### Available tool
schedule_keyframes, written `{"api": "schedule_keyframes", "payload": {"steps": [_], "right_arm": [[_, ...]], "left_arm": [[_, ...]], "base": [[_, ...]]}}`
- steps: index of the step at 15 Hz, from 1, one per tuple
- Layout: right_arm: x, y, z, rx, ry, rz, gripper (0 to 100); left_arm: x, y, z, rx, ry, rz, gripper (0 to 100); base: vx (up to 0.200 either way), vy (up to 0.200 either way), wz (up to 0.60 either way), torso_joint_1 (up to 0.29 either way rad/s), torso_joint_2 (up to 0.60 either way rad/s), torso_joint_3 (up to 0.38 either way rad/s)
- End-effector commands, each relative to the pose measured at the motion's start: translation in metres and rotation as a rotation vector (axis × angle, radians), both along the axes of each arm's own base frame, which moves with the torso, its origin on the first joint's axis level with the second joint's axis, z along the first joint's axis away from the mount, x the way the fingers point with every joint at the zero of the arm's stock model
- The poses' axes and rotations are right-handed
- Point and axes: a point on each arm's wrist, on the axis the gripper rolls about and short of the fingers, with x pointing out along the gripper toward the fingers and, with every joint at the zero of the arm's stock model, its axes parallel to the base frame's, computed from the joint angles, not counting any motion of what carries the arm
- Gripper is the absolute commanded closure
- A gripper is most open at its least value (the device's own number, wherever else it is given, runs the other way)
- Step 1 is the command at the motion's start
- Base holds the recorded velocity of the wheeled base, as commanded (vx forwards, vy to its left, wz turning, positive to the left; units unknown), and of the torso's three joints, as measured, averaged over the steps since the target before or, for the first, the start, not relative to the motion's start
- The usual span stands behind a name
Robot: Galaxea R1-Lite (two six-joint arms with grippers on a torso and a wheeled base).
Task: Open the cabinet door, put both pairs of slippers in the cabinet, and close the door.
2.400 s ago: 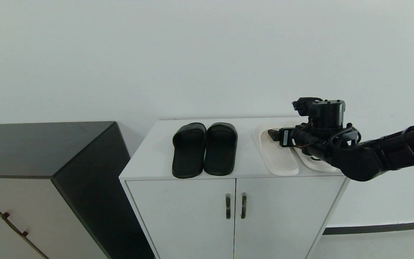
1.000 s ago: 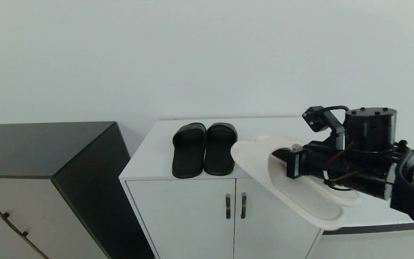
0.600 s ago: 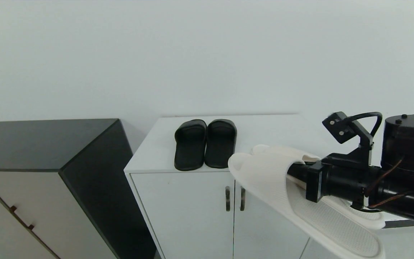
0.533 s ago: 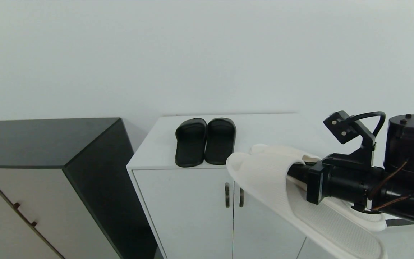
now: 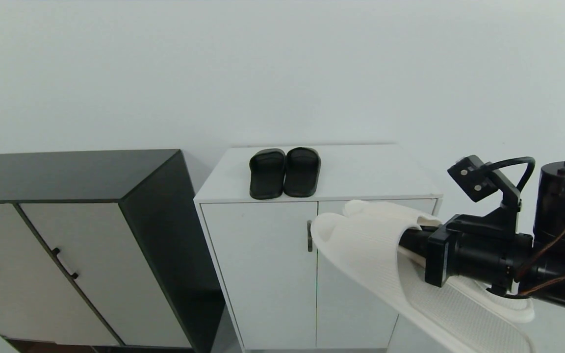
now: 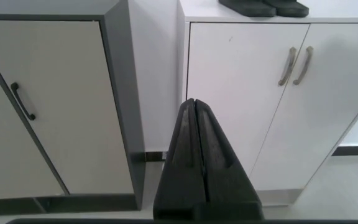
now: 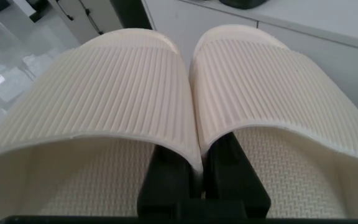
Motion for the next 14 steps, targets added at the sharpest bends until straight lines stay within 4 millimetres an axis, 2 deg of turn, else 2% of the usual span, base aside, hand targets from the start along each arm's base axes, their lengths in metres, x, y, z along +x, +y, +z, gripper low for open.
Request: {"api": "schedule_keyframes", "payload": {"steps": [1,2,11,14], "right_arm": [[-0.001,-0.001,0.000,0.000,-0.001,0.000,100],[-0.001,-0.001,0.001,0.003,-0.002,0.000,100],[-0.001,-0.001,-0.008,-0.014,0.017,0.000,100],[0.002,-0.001,-0.013,-0.004,0.004,-0.007,100]], "left_arm": [[0.000,0.000,0.000,0.000,0.001,0.000,100],[0.000,0.000,0.000,0.000,0.001,0.000,100],[0.000,0.000,0.000,0.000,0.001,0.000,100],[0.000,0.000,0.000,-0.002,0.001,0.000,100]], "base": [[0.000,0.000,0.00,0.000,0.00,0.000],[0.000,0.000,0.00,0.000,0.00,0.000],[0.000,-0.200,0.00,0.003,0.00,0.002],[0.000,0.000,0.00,0.000,0.00,0.000]]}}
